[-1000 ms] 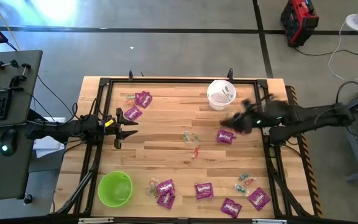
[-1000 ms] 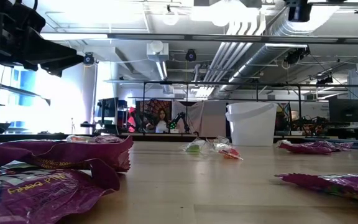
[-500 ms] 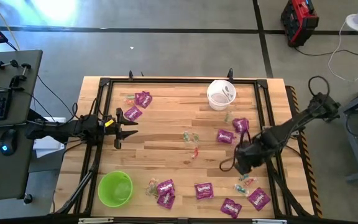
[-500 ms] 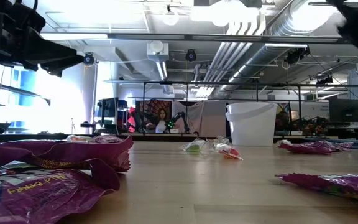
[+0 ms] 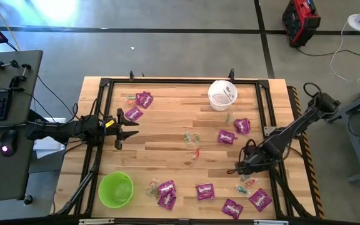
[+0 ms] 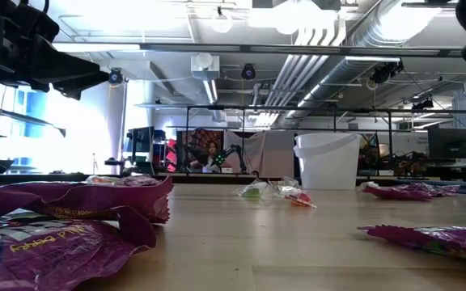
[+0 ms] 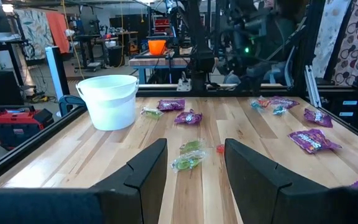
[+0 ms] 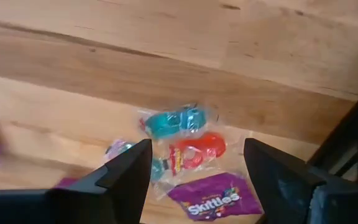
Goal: Sort candy by brand, put in halloween buckets
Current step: Put the blue gummy into the white bucket
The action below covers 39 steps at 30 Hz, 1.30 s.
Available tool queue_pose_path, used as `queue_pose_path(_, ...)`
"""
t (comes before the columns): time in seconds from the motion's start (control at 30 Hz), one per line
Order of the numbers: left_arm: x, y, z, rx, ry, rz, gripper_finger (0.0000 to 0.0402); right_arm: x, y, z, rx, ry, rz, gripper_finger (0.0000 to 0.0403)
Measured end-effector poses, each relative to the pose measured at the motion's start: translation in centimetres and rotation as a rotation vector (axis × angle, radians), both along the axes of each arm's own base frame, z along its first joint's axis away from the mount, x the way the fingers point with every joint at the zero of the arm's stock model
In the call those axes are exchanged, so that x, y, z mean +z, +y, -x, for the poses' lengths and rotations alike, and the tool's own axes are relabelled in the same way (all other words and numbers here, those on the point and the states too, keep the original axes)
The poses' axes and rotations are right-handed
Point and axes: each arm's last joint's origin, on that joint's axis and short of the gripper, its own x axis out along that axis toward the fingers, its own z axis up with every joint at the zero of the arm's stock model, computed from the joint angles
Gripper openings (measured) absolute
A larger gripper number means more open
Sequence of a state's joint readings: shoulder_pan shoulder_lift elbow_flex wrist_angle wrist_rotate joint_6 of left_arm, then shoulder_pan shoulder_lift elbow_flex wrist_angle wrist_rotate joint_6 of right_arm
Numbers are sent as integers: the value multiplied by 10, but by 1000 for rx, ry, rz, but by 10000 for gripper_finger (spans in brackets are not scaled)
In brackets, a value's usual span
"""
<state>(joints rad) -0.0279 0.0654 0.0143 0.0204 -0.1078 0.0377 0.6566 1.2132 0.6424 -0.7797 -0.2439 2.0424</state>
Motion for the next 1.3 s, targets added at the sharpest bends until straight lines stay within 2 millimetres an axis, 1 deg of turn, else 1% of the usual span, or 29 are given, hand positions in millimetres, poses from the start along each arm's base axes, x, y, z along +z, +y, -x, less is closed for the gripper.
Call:
queue_pose_path(0.1, 0, 0, 0, 0, 0, 0, 152, -17, 1, 0, -45, -27, -57, 250)
queue_pose_path(0.17, 0, 0, 0, 0, 0, 0, 152, -24, -1, 1, -91, -36, -42, 250)
queue_pose_path(0.27, 0, 0, 0, 0, 0, 0, 152, -26, -3, 2, -109, -34, -16, 250)
queue_pose_path(0.37, 0, 0, 0, 0, 0, 0, 152, -28, -6, 6, -109, 3, 6, 250)
queue_pose_path(0.53, 0, 0, 0, 0, 0, 0, 152, -27, -4, 4, -109, -13, -11, 244)
queue_pose_path(0.63, 0, 0, 0, 0, 0, 0, 152, -29, -4, 5, -102, 19, -11, 218)
queue_pose_path(0.8, 0, 0, 0, 0, 0, 0, 152, -34, -3, 3, -96, 42, -7, 155)
queue_pose_path(1.0, 0, 0, 0, 0, 0, 0, 152, -34, -2, 4, -61, 52, -34, 96)
queue_pose_path(1.2, 0, 0, 0, 0, 0, 0, 152, -30, -2, 5, -31, 31, -52, 11)
queue_pose_path(1.23, 0, 0, 0, 0, 0, 0, 152, -29, -2, 5, -31, 25, -53, 7)
queue_pose_path(1.3, 0, 0, 0, 0, 0, 0, 152, -25, -3, 5, -32, 17, -51, 10)
